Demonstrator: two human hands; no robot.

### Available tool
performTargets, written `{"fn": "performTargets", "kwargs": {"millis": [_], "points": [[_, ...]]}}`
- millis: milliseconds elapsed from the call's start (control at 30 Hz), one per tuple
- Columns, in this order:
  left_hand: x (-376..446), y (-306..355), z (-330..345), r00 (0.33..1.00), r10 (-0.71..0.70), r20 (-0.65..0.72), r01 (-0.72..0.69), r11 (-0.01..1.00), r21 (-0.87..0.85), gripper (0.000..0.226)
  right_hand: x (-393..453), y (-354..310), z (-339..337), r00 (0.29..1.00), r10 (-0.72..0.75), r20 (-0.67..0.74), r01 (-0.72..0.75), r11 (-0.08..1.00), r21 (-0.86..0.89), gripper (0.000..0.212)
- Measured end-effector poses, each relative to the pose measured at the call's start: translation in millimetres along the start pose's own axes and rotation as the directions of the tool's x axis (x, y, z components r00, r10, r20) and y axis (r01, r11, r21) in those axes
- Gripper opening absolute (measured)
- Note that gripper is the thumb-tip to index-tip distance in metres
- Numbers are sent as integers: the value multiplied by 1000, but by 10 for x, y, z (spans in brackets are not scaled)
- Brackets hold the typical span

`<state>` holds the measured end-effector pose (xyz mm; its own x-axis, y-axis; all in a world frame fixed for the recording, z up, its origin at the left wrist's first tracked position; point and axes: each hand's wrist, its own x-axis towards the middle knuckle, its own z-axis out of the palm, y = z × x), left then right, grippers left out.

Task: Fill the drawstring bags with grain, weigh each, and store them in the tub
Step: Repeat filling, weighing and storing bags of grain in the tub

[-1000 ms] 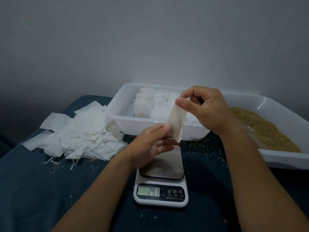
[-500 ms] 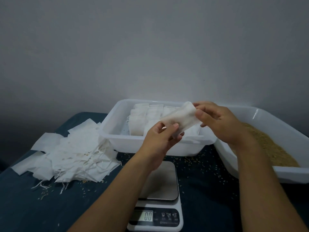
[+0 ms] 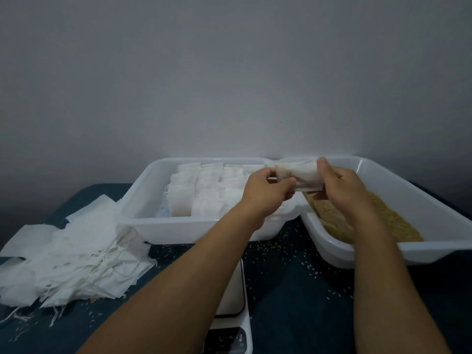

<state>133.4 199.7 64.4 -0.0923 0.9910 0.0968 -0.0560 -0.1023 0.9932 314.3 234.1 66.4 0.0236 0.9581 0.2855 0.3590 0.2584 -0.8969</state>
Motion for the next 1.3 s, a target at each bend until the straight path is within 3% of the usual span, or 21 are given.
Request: {"fn": "performTargets", "kwargs": {"millis": [100, 267, 400, 467, 600, 767, 933, 1067, 1233, 1300], "points": [[47, -10, 90, 1000, -14, 8, 14, 1000, 17, 15, 36, 70, -67, 992, 46, -116, -53, 997, -52, 63], [77, -45, 177, 1000, -14, 17, 13, 1000, 25, 13, 21, 1, -137, 985, 170, -5, -170, 985, 26, 86], [47, -85, 167, 1000, -19, 11, 19, 999, 30, 12, 3, 25, -131, 987, 98, -124, -114, 985, -126, 68], [39, -100, 151, 1000, -19, 10, 19, 999, 27, 13, 9, 33, -146, 984, 64, -164, -87, 986, -141, 72], [34, -95, 137, 1000, -17, 14, 17, 1000, 12, 15, 13, 23, -162, 989, 145, 10, -144, 988, -61, 81], [30, -91, 110, 1000, -14, 10, 15, 1000, -15, 16, 14, 41, -118, 987, 100, -129, -123, 976, -182, 76], [33, -87, 96, 1000, -18, 12, 19, 999, -45, 18, 7, 21, -103, 989, 144, 41, -139, 984, -111, 85], [24, -90, 83, 1000, -20, 13, 21, 997, -68, 18, 8, 36, -73, 991, 115, -74, -128, 971, -203, 75], [2, -95, 74, 999, -42, 1, 42, 993, -109, 21, 2, -9, -76, 994, 105, 22, -103, 991, -81, 77], [-19, -97, 82, 998, -61, 1, 60, 987, -147, 21, -12, -18, -69, 997, 72, 27, -68, 992, -108, 66]]}}
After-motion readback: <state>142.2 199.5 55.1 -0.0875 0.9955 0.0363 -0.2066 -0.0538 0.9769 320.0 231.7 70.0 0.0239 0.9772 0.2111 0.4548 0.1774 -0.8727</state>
